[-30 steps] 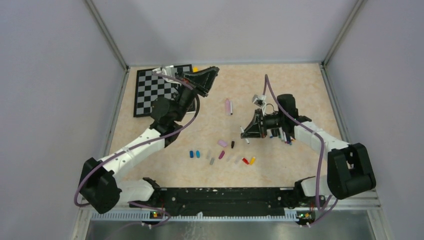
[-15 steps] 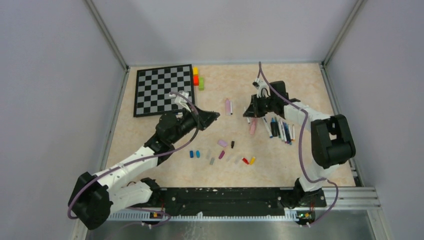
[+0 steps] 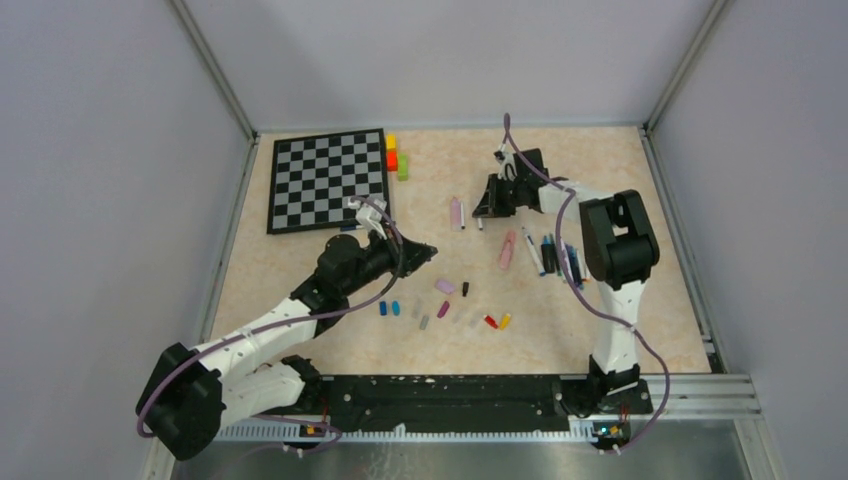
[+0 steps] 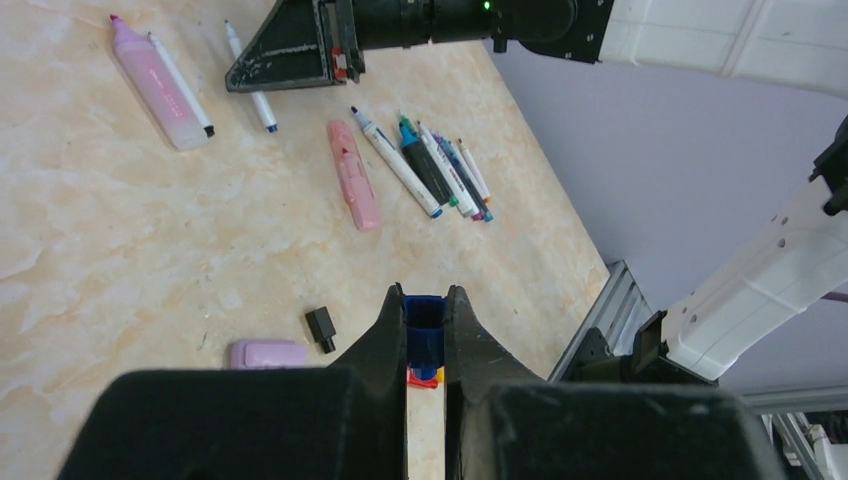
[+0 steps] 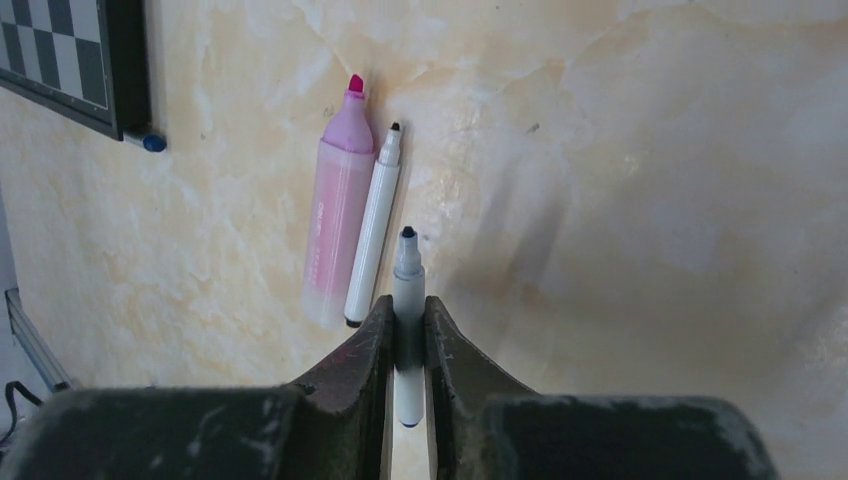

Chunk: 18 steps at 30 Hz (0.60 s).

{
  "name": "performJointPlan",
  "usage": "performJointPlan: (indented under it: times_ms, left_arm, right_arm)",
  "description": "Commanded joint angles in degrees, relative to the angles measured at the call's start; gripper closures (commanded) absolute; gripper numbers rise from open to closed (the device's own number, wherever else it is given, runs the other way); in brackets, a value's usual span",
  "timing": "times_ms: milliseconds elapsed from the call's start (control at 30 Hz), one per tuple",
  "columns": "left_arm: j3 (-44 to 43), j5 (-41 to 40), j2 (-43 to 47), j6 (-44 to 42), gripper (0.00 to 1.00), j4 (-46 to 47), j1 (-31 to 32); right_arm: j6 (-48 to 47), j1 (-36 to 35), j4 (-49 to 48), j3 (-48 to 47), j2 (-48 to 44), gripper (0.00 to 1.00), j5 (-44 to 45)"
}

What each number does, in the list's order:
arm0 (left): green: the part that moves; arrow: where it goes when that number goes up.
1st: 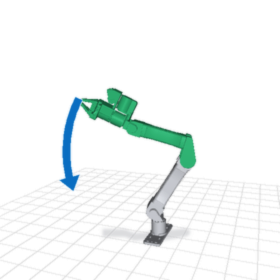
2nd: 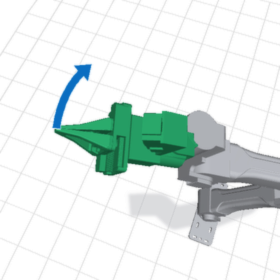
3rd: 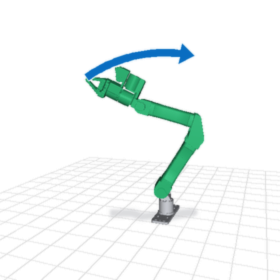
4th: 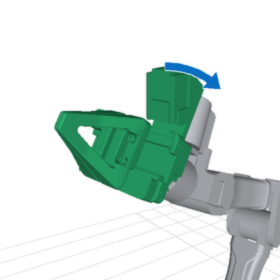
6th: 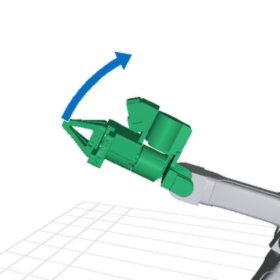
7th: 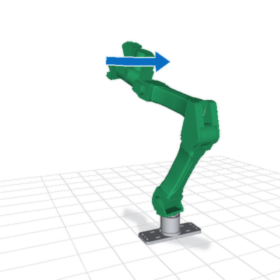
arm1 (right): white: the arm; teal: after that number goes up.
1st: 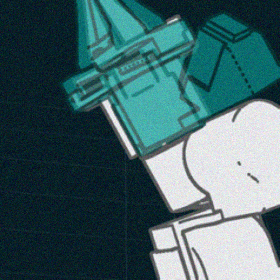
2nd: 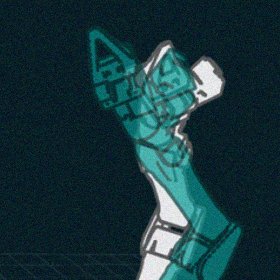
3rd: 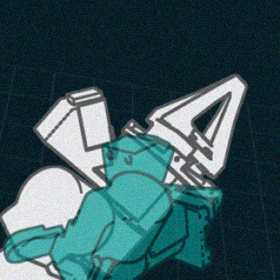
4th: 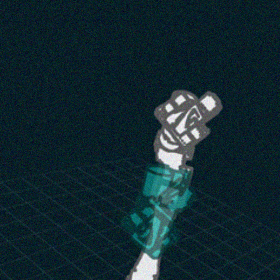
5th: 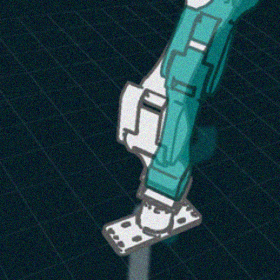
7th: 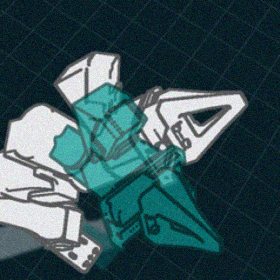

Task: Open the pen caps
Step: Place the pen at the center of the board.

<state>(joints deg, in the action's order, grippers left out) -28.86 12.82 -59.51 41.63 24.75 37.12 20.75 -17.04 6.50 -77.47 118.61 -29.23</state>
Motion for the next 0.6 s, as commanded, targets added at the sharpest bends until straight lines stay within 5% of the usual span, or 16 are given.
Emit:
performJointPlan:
  times_ms: [0,167,400,567]
  left_arm:
    - [0.7,1.8,0.5,-2.0,1.0,-0.2,-0.3]
    - [1.3,3.0,1.2,-1.6,1.0,-1.0,-0.3]
    - [0.1,8.2,1.4,-0.3,1.0,-3.9,-0.3]
    - [-2.9,12.9,-2.4,-0.7,1.0,-7.9,1.8]
  right_arm:
    - [1.2,-0.5,1.5,-4.4,1.5,0.86,0.0]
    - [0.5,-0.5,1.8,-3.6,-0.4,0.69,0.3]
    - [-6.1,-0.2,4.0,-1.1,-9.1,0.67,-2.8]
    - [-27.8,3.1,16.2,3.4,-19.3,0.67,-26.1]
